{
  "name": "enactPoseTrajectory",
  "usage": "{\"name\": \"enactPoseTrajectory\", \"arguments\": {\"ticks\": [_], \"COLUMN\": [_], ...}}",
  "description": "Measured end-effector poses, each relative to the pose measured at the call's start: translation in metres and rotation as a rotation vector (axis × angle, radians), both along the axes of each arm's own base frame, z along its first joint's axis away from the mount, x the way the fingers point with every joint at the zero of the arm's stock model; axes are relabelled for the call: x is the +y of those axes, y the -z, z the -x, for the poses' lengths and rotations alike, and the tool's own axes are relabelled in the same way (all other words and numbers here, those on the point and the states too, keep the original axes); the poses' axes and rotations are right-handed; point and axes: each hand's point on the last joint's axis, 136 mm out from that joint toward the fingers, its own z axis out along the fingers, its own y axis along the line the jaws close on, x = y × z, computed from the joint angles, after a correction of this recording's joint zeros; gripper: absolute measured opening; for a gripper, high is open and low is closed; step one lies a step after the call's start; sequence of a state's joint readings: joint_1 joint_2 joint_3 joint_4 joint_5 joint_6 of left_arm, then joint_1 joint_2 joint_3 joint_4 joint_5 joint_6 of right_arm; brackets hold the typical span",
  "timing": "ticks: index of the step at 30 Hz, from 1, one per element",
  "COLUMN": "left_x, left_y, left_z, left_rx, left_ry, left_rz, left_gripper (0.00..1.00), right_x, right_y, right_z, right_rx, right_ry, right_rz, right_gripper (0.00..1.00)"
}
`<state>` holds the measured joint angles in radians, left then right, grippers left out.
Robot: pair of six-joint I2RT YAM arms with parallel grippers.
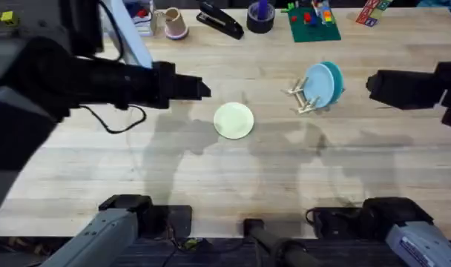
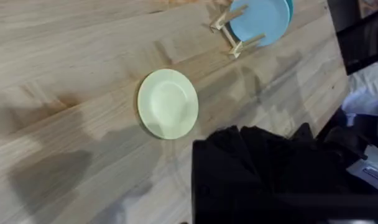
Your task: Pick up the plates from the table one by one and place each into a slot on the dish rack.
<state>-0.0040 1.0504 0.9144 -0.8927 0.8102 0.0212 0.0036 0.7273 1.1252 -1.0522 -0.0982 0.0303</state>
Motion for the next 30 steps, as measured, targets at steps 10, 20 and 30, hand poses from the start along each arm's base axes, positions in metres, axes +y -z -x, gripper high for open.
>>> {"name": "enactPoseTrajectory", "arguments": {"ticks": [10,20,30], "left_x": [-0.007,-0.012,-0.016], "left_y": [0.050,0.081,0.115], "left_z": [-0.009,-0.022,-0.024], "left_rx": [0.069,0.104,0.171], "left_ry": [0.042,0.086,0.138], "left_rz": [0.050,0.081,0.094], "left_gripper": [0.043,0.043,0.043], "right_x": [0.000,0.000,0.000], "right_y": [0.000,0.000,0.000], "right_z": [0.000,0.000,0.000], "right_rx": [0.000,0.000,0.000], "right_ry": [0.000,0.000,0.000], "right_rz": [0.000,0.000,0.000], "right_gripper": [0.995,0.995,0.993]}}
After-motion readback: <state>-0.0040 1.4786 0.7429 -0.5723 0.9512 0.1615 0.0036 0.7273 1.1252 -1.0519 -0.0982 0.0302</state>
